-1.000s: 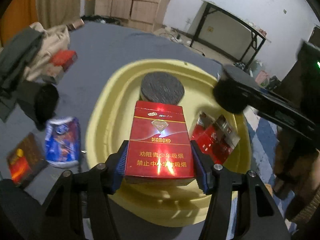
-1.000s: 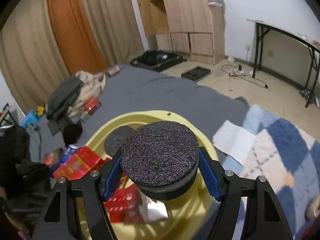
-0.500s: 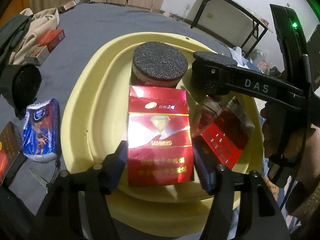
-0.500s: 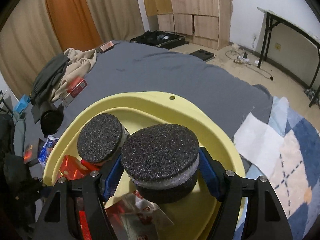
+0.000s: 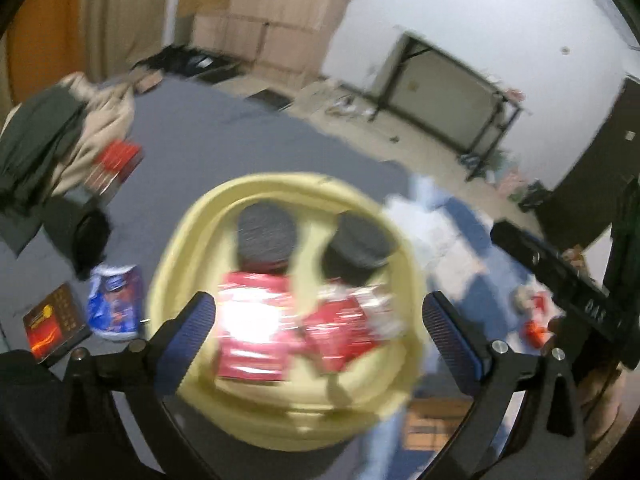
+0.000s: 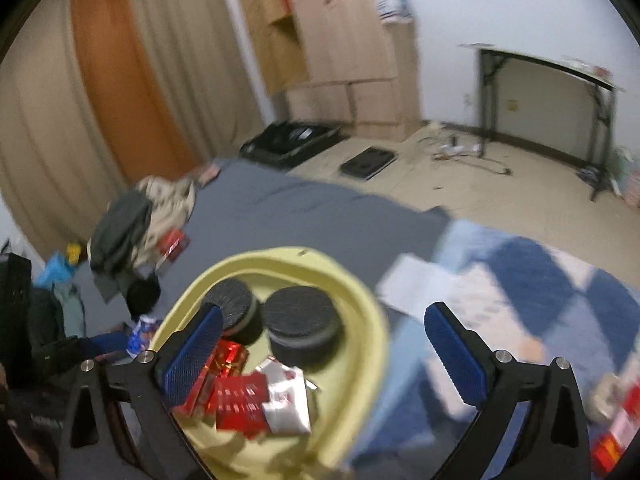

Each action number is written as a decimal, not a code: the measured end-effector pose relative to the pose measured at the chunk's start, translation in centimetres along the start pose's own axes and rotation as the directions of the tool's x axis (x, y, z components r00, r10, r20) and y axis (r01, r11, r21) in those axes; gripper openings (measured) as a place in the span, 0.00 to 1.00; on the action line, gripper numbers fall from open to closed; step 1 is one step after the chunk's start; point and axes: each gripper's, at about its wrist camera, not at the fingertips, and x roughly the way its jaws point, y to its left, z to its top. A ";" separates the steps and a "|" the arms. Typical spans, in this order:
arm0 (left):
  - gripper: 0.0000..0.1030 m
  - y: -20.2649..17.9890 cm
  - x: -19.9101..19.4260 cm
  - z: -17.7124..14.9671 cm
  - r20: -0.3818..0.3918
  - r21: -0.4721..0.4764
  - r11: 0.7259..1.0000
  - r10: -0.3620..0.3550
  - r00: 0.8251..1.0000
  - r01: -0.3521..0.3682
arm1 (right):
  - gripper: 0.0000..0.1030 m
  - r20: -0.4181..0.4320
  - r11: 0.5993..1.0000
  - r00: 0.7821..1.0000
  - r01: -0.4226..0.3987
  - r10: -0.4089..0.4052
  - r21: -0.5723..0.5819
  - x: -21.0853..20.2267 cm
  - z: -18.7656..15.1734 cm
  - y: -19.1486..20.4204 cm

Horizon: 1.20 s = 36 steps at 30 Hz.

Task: Organize rigid objects
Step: 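Lift both grippers away from the tray back over the rug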

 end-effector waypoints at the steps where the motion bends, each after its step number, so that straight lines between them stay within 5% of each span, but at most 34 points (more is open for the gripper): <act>1: 1.00 -1.8 -0.7 -0.1 0.009 0.018 0.999 -0.029 1.000 0.029 | 1.00 0.018 1.000 1.000 0.013 -0.013 0.026 -2.2 -0.5 -1.0; 7: 1.00 -11.1 -2.9 -3.3 0.055 0.074 0.980 -0.189 0.981 0.184 | 1.00 0.072 0.990 0.992 0.100 -0.108 0.097 -14.8 -5.9 -6.1; 10: 1.00 -15.1 -2.9 -5.8 0.015 0.168 0.967 -0.196 0.981 0.190 | 1.00 0.080 0.980 0.981 0.171 -0.179 0.102 -20.7 -9.5 -8.2; 18: 1.00 -17.0 -5.2 -10.4 -0.007 0.142 0.962 -0.234 0.972 0.232 | 1.00 0.028 0.932 0.942 0.327 -0.335 0.156 -32.9 -18.4 -12.4; 24: 1.00 -18.8 -4.1 -12.6 -0.017 0.226 0.960 -0.167 0.986 0.166 | 1.00 0.013 0.895 0.948 0.295 -0.318 0.334 -33.9 -23.1 -14.3; 36: 1.00 -19.5 -3.1 -13.0 -0.040 0.222 0.957 -0.181 0.983 0.186 | 1.00 -0.046 0.909 0.943 0.330 -0.330 0.254 -30.2 -21.3 -14.7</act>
